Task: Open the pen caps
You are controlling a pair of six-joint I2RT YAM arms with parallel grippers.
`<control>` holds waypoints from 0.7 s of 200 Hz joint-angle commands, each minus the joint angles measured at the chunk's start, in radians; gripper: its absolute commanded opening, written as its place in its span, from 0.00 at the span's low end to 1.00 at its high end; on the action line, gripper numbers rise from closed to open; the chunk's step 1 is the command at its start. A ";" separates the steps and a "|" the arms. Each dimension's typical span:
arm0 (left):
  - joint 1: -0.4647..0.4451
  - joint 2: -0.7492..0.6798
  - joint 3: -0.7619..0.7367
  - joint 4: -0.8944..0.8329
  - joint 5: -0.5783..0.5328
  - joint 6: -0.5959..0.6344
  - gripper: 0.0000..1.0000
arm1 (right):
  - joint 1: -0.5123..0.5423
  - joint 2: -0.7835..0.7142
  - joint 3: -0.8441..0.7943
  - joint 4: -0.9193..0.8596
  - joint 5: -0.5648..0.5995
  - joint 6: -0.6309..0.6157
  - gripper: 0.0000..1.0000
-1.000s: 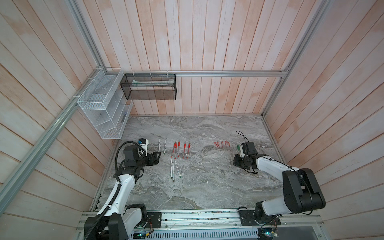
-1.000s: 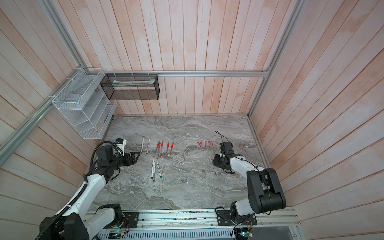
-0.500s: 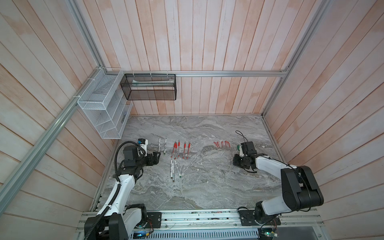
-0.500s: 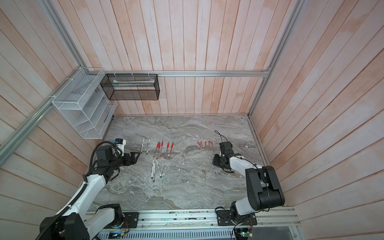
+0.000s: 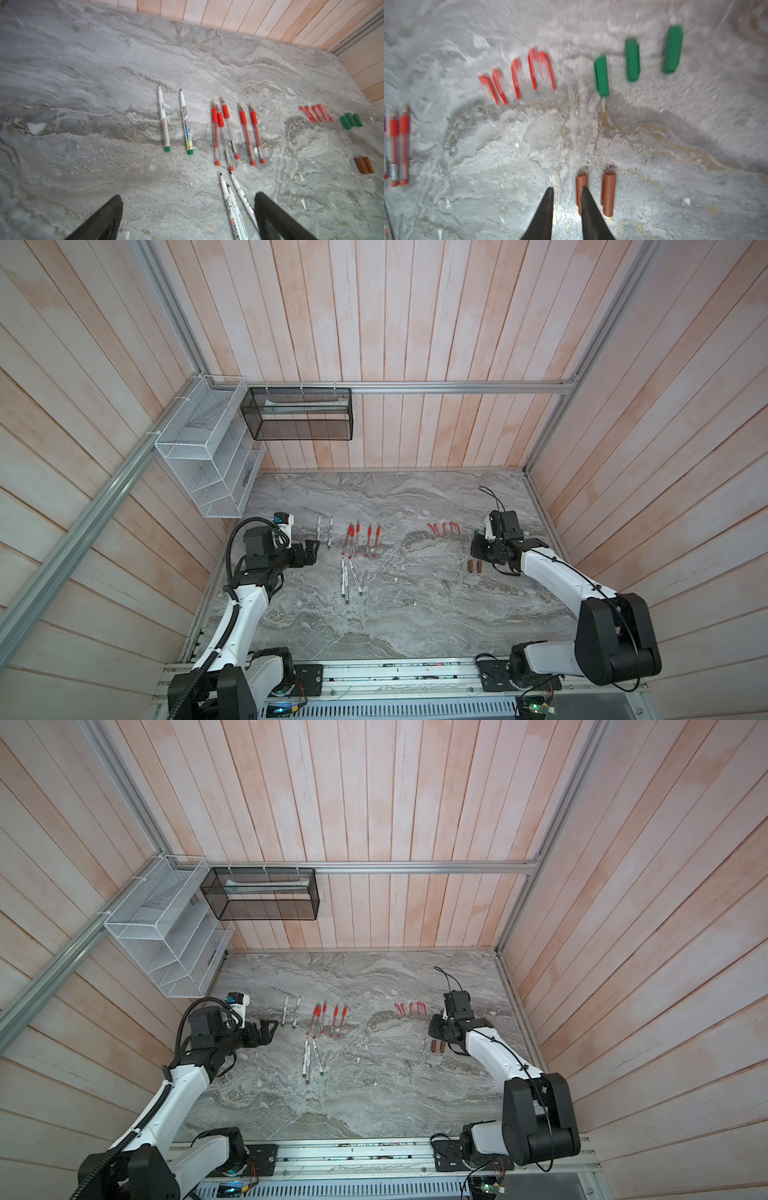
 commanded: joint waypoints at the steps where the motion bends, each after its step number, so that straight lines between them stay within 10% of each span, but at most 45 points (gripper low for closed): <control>1: -0.014 0.012 0.048 0.070 -0.060 0.065 1.00 | -0.011 -0.054 0.050 -0.036 0.054 -0.041 0.26; 32: -0.015 0.071 0.064 0.217 -0.045 0.076 1.00 | -0.015 -0.160 0.025 0.098 0.089 -0.089 0.35; 88: 0.004 0.114 -0.121 0.700 -0.049 0.088 1.00 | -0.035 -0.309 -0.183 0.473 0.203 -0.248 0.90; 140: 0.027 0.184 -0.363 1.215 0.104 0.090 1.00 | -0.086 -0.357 -0.474 0.995 0.194 -0.404 0.97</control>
